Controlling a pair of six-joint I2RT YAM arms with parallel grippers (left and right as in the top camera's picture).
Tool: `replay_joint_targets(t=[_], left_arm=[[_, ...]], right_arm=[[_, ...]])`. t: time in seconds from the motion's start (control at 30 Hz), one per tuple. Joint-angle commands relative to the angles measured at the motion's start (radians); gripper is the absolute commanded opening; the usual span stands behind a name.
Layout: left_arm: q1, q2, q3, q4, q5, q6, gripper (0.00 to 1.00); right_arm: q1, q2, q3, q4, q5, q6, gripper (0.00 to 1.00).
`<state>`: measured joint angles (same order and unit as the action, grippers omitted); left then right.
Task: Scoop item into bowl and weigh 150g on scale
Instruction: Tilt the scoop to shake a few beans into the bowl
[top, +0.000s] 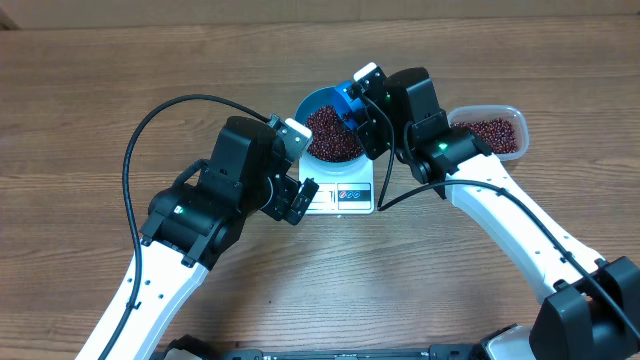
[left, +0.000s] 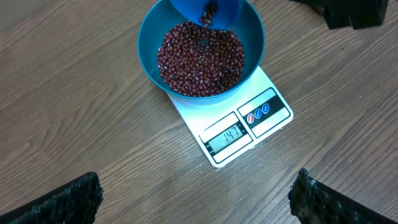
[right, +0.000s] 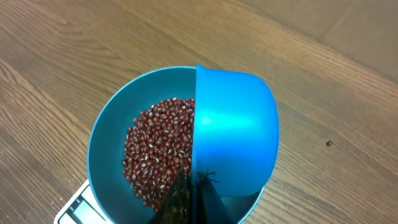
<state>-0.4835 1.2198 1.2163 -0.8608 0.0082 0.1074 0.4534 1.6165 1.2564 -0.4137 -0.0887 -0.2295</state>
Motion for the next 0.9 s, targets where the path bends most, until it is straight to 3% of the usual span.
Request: replay_joint_targets(t=[0.0,0.2,0.4,0.73,0.87], left_arm=[[0.006,0.004,0.023,0.003,0.011,0.012,0.99],[0.006,0.004,0.023,0.003,0.011,0.012,0.99],[0.006,0.004,0.023,0.003,0.011,0.012,0.99],[0.006,0.004,0.022,0.003,0.011,0.012,1.00],[0.006,0.004,0.023,0.003,0.011,0.012,1.00]], right_arm=[[0.006,-0.015,0.008,0.053,0.006,-0.004,0.04],[0.006,-0.015,0.008,0.003,0.007,0.022,0.04],[0.006,-0.015,0.008,0.074,0.005,0.025,0.04],[0.006,-0.015,0.008,0.052,-0.002,0.156,0.04],[0.006,-0.015,0.008,0.052,-0.034,0.282,0.04]])
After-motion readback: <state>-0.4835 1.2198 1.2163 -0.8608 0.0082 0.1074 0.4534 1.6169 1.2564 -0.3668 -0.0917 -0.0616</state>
